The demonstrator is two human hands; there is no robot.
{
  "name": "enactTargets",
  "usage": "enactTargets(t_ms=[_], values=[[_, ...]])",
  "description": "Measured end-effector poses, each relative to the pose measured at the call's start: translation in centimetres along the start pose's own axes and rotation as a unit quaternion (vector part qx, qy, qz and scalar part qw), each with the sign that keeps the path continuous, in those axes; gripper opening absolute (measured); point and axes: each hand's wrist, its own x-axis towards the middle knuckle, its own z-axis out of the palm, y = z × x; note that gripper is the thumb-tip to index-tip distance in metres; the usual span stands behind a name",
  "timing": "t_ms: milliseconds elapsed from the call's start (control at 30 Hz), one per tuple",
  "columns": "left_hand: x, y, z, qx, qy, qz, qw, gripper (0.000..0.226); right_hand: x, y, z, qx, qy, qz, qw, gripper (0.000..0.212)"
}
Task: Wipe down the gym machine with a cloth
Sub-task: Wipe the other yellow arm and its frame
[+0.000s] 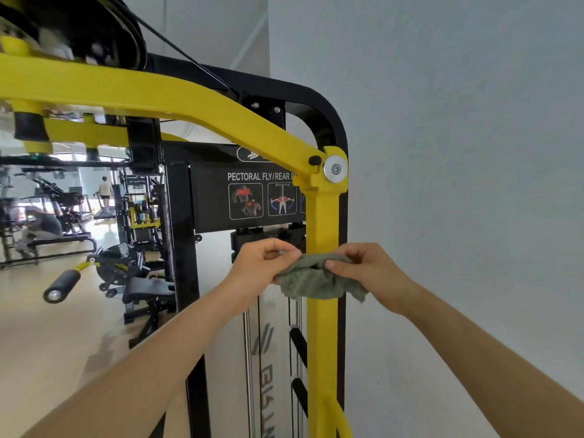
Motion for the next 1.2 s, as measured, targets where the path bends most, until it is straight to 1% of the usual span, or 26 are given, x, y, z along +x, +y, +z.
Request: enactTargets(t_ms=[33,100,167,200,267,300,367,400,433,567,633,700,767,800,867,933,1000,1100,1133,1200], values=[[-0.1,-0.1,0.1,0.01,0.013,0.0,1.0,0.007,0.0,0.2,-0.3,0.005,0.005,0.004,1.0,0.017],[-0.2,-0.4,0.4,0.029,0.029,-0.003,0.999,0.014,0.1,0.5,-0.7,0.061,0.018,0.017,0.998,0.019],[-0.4,-0.3,0.8,0.037,0.033,-0.012,0.999,0.022,0.2,0.4,-1.0,0.124,0.024,0.03,0.992,0.011],[-0.4,-0.2,1.2,0.038,0.029,-0.021,0.999,0.026,0.2,0.4,-1.1,0.135,0.028,0.03,0.99,0.007],[-0.4,-0.1,1.7,0.037,0.013,-0.039,0.998,0.03,0.5,0.6,-1.3,0.12,0.04,0.02,0.992,0.003],[-0.4,0.1,1.9,0.04,0.002,-0.038,0.998,0.028,0.8,0.7,-1.3,0.108,0.046,0.012,0.993,0.003],[-0.3,0.4,2.3,0.059,-0.012,-0.006,0.998,0.016,1.4,0.6,-1.7,0.09,0.052,-0.001,0.995,0.004],[0.1,0.3,2.4,0.067,-0.002,0.01,0.998,0.014,1.9,0.6,-2.2,0.085,0.05,-0.006,0.995,0.004],[0.6,0.3,2.6,0.065,0.025,0.016,0.997,0.013,2.3,0.4,-2.7,0.084,0.046,-0.008,0.995,0.004],[3.5,1.0,2.7,-0.028,0.151,-0.007,0.988,0.004,3.8,-0.2,-5.2,0.128,0.03,-0.004,0.991,0.008],[5.1,1.5,3.0,-0.06,0.186,-0.014,0.981,0.007,4.8,-0.2,-5.8,0.097,0.062,-0.013,0.993,0.01],[6.6,2.0,3.4,-0.126,0.209,-0.02,0.969,0.011,6.1,-0.1,-5.9,-0.005,0.123,-0.044,0.991,0.01],[7.8,2.2,4.1,-0.204,0.229,-0.021,0.952,0.013,7.5,0.1,-5.8,-0.104,0.198,-0.09,0.971,0.01],[8.2,2.2,4.5,-0.238,0.241,-0.016,0.941,0.013,8.1,0.2,-5.8,-0.132,0.23,-0.108,0.958,0.01],[8.7,2.1,5.3,-0.278,0.264,0.007,0.924,0.013,8.9,0.2,-5.5,-0.152,0.281,-0.13,0.939,0.012],[8.9,1.6,5.8,-0.284,0.274,0.039,0.918,0.016,9.4,0.3,-4.8,-0.142,0.305,-0.139,0.931,0.013],[9.0,0.7,6.0,-0.259,0.262,0.054,0.928,0.02,9.5,0.4,-3.9,-0.096,0.291,-0.146,0.941,0.018],[8.9,-0.7,6.4,-0.167,0.207,0.066,0.962,0.027,9.5,1.1,-2.5,0.037,0.196,-0.131,0.971,0.027],[8.6,-1.1,6.7,-0.133,0.195,0.075,0.969,0.031,9.4,1.6,-2.0,0.051,0.176,-0.128,0.975,0.03],[8.2,-1.8,7.0,-0.075,0.196,0.09,0.973,0.037,9.2,2.8,-1.1,0.034,0.177,-0.137,0.974,0.035]])
